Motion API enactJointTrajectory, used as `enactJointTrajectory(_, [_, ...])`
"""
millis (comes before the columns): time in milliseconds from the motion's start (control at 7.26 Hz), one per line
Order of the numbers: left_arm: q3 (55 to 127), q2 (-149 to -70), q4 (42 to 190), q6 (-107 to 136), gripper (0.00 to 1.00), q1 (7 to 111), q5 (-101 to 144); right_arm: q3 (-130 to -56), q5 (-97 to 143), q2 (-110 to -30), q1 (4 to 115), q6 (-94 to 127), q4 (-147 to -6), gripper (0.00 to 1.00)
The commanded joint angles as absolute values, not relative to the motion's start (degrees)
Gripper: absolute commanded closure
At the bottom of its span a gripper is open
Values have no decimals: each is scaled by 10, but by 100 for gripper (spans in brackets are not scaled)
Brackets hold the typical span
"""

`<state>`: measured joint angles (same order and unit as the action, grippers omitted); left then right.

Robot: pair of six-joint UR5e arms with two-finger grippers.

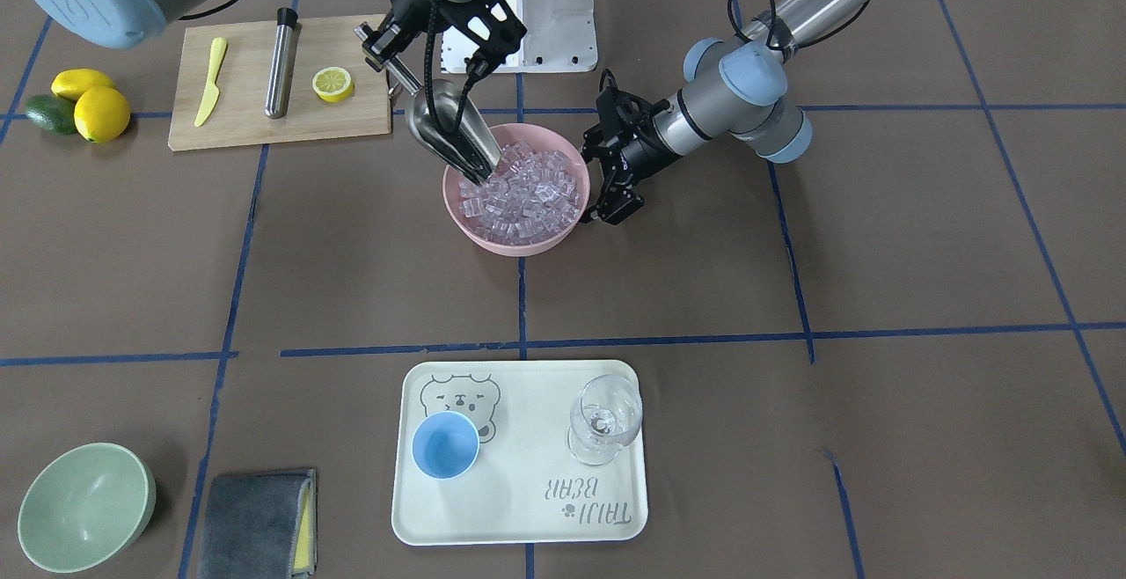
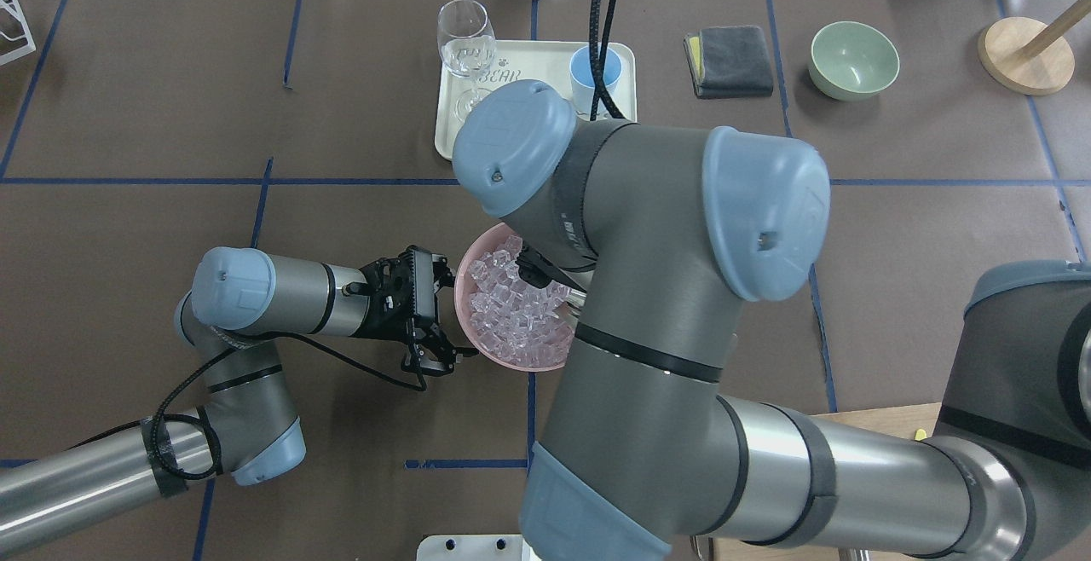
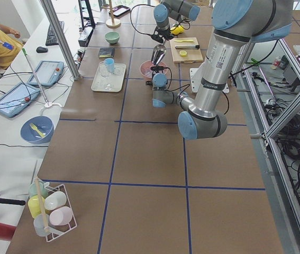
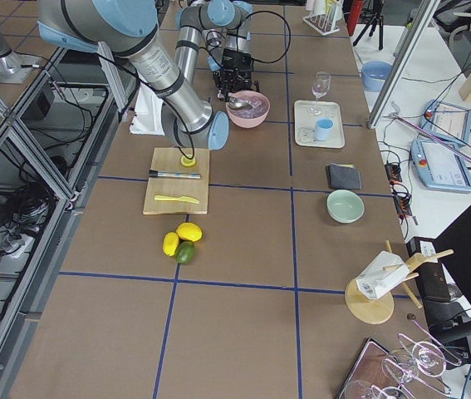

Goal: Put ice in cup with scoop
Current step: 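Swing the right arm over and dip the scoop into the ice bowl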

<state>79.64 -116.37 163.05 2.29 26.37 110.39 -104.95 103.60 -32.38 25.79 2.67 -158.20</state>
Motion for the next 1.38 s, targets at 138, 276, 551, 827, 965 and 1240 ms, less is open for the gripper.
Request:
enactJointTrajectory(138, [796,-1164,1631,23,0,264,1104,-1022,1024,-309,251,20,-1613,100])
enactJointTrajectory(276, [796,-1164,1631,23,0,264,1104,-1019,1021,-309,241,20,-1616,100])
enactJointTrajectory(551, [796,-1164,1631,23,0,264,1104,-1017,1016,-308,233,20,-1615,100])
enactJointTrajectory(827, [796,-1164,1631,23,0,264,1104,-991,1007,-308,228,19,-1601,100])
enactJointTrajectory(965, [796,-1164,1631,23,0,264,1104,-977,1006,-309,227,20,-1584,100])
enactJointTrajectory(1240, [796,-1164,1630,23,0,264,1104,-954,1002,-315,228,20,-1534,100])
